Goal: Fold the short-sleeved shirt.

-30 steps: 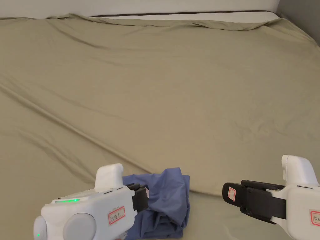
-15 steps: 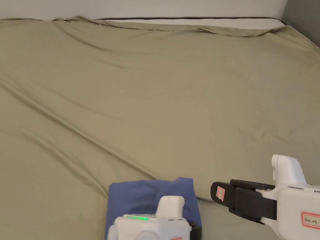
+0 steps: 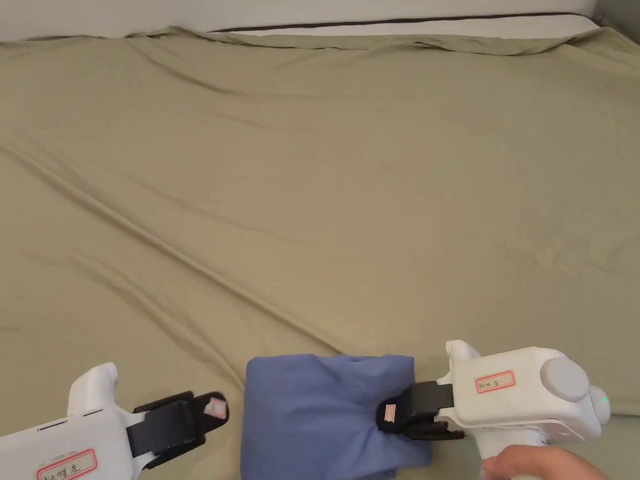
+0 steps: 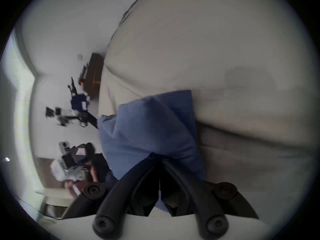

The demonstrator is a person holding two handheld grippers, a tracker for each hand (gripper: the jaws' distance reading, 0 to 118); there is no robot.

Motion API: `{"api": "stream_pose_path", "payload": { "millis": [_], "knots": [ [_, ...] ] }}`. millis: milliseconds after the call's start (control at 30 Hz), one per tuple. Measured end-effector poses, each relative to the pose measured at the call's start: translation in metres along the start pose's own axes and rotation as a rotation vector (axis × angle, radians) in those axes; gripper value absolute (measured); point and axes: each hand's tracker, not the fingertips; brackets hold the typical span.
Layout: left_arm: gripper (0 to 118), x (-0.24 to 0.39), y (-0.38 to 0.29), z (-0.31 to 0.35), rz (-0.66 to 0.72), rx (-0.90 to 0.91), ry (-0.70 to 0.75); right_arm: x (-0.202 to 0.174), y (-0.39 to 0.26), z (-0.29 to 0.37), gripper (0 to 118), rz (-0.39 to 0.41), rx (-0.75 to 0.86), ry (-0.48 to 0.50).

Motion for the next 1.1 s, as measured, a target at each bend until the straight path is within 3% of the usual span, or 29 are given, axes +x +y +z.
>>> {"api": "stream_pose_path", "payload": {
  "millis": [67, 100, 200, 333, 400, 467, 533, 600, 733, 800, 933, 1100],
  "knots": [
    [113, 0.003, 0.003, -0.021, -0.071, -0.050, 0.039, 0.007, 0.003, 0.000, 3, 0.012, -0.016, 0.014],
    [118, 0.006, 0.004, -0.036, -0.118, -0.074, 0.041, 0.011, 0.000, 0.004, 3, 0.008, -0.021, 0.023],
    [118, 0.026, 0.002, -0.080, -0.201, -0.170, 0.042, 0.013, 0.001, 0.006, 3, -0.003, -0.025, 0.032],
    [118, 0.039, -0.021, -0.119, -0.283, -0.365, 0.183, 0.012, -0.001, 0.005, 3, -0.002, -0.018, 0.030],
    [116, 0.045, -0.028, -0.116, -0.315, -0.314, 0.226, 0.012, -0.005, 0.007, 3, -0.011, -0.008, 0.032],
    [68, 0.049, -0.021, -0.103, -0.278, -0.266, 0.108, 0.009, -0.009, 0.012, 3, -0.031, 0.005, 0.031],
    [44, 0.048, -0.016, -0.088, -0.266, -0.238, 0.159, 0.004, -0.016, 0.020, 3, -0.047, -0.007, 0.070],
    [42, 0.041, -0.010, -0.077, -0.278, -0.274, 0.094, -0.003, -0.023, 0.032, 3, -0.028, -0.038, 0.172],
    [42, 0.004, 0.012, -0.035, -0.091, -0.303, -0.055, -0.032, -0.042, 0.063, 3, 0.073, -0.017, 0.349],
    [42, -0.025, 0.033, 0.001, -0.047, -0.277, -0.031, -0.051, -0.052, 0.080, 3, 0.147, -0.011, 0.392],
    [42, -0.094, 0.085, 0.094, -0.115, -0.257, 0.201, -0.083, -0.069, 0.111, 3, 0.288, 0.018, 0.414],
    [42, -0.191, 0.135, 0.171, -0.036, -0.264, 0.549, -0.094, -0.079, 0.122, 3, 0.283, 0.068, 0.430]
  ]
}}
